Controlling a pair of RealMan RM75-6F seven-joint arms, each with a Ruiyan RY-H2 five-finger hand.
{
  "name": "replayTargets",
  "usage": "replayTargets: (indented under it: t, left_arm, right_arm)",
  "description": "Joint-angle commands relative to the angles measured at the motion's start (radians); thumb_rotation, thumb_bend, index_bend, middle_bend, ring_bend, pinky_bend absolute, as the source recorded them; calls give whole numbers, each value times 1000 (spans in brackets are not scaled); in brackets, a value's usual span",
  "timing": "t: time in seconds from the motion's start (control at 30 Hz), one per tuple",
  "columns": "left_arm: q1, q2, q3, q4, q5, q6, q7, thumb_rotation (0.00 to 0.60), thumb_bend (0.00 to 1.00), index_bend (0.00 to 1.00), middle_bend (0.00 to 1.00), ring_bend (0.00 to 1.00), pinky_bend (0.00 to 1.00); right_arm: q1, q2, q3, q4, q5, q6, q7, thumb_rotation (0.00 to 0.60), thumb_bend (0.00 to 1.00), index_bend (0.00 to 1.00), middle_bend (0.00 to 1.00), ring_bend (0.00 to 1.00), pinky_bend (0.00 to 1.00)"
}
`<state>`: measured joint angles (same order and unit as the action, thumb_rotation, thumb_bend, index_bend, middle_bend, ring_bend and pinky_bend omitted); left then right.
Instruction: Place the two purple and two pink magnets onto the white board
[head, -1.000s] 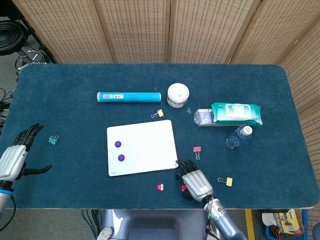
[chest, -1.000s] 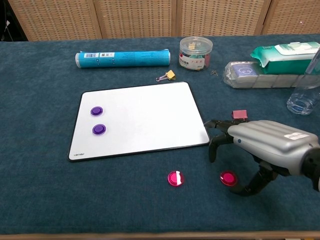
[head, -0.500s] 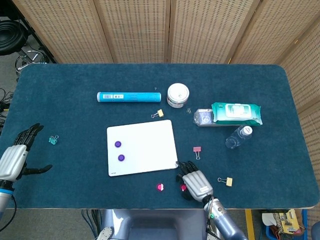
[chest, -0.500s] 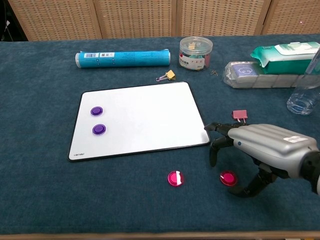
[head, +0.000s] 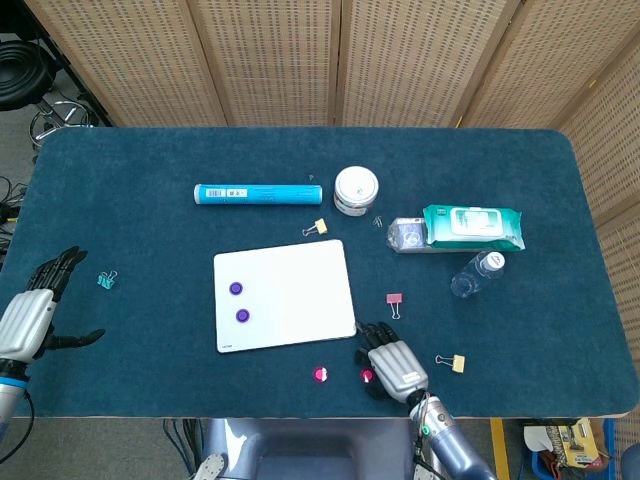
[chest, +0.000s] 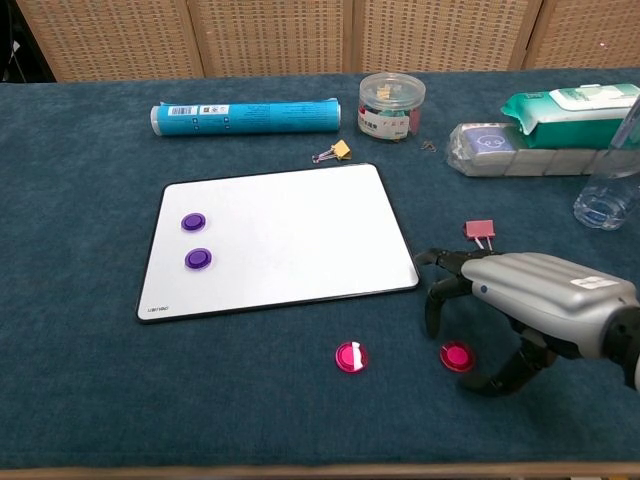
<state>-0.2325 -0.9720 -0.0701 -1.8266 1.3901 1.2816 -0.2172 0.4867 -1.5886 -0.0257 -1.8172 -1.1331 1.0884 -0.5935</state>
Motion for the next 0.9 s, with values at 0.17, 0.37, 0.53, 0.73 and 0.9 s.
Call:
replayTargets:
  t: [0.17,0.37,0.53,0.73,0.9]
  left_arm:
    - [5,-7,-7,4,-11,13,19,600,93,0,0,0,0]
    - [4,-9,-8,2,-12,7,21,600,93,0,0,0,0]
    - [4,-8,-8,2,-13,5,19,600,93,0,0,0,0]
    - [4,-7,-7,2,-9,4,19,600,93,0,0,0,0]
    - [3,-8,-6,0,-8,-2,18,600,92,0,0,0,0]
  right_arm:
    - [0,-4,0,12,3,-2,4,600,315,449,0,0,0]
    - [-4,-3,-3,23,6,-4,19,600,342,532,0,0,0]
    - [-5,-1,-4,24,0,-3,29,600,364,563,0,0,0]
    - [-3,4,5,9,-9,1,36,600,382,576,0,0,0]
    - [49,-14,101,-26,33,0,-3,600,394,582,0,0,0]
